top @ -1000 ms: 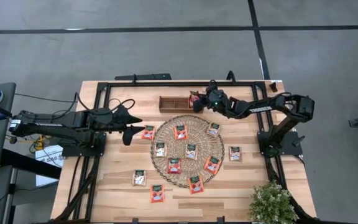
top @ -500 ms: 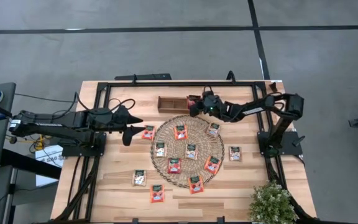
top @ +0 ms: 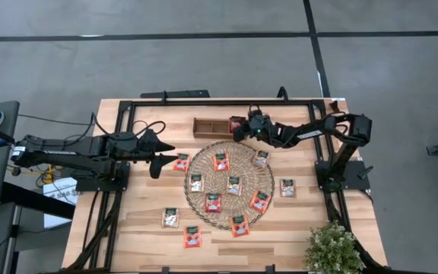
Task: Pick & Place Tea
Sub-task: Put the red tea bag into the right section of the brown wooden organizer
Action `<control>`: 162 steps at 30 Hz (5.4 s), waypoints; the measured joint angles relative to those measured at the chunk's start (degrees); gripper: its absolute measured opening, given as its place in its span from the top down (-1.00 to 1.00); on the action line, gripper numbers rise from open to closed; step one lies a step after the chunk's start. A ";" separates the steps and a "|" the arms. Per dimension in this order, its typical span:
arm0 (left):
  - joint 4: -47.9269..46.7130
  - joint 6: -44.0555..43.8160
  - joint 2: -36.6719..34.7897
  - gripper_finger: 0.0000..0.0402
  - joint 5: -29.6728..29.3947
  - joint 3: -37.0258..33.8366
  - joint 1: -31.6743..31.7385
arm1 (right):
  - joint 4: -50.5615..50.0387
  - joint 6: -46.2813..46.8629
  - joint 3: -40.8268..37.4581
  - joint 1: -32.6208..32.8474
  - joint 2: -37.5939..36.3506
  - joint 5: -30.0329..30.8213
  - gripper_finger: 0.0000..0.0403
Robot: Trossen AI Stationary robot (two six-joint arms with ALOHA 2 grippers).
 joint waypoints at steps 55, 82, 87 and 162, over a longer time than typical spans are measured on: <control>0.13 0.04 0.02 -0.08 0.04 0.00 -0.02 | -4.83 -3.16 0.34 -3.79 -4.19 -21.08 0.77; 6.81 -0.03 12.99 -0.08 5.22 0.05 -0.04 | -13.39 -7.12 6.43 -4.99 0.90 -17.12 0.99; 7.23 -0.06 13.14 -0.08 5.25 0.05 -0.04 | -13.95 -6.85 6.43 -5.01 0.87 -14.85 1.00; -20.86 6.05 51.65 -0.08 24.11 43.82 -5.03 | -23.64 -0.26 -30.80 28.15 -96.82 -6.05 1.00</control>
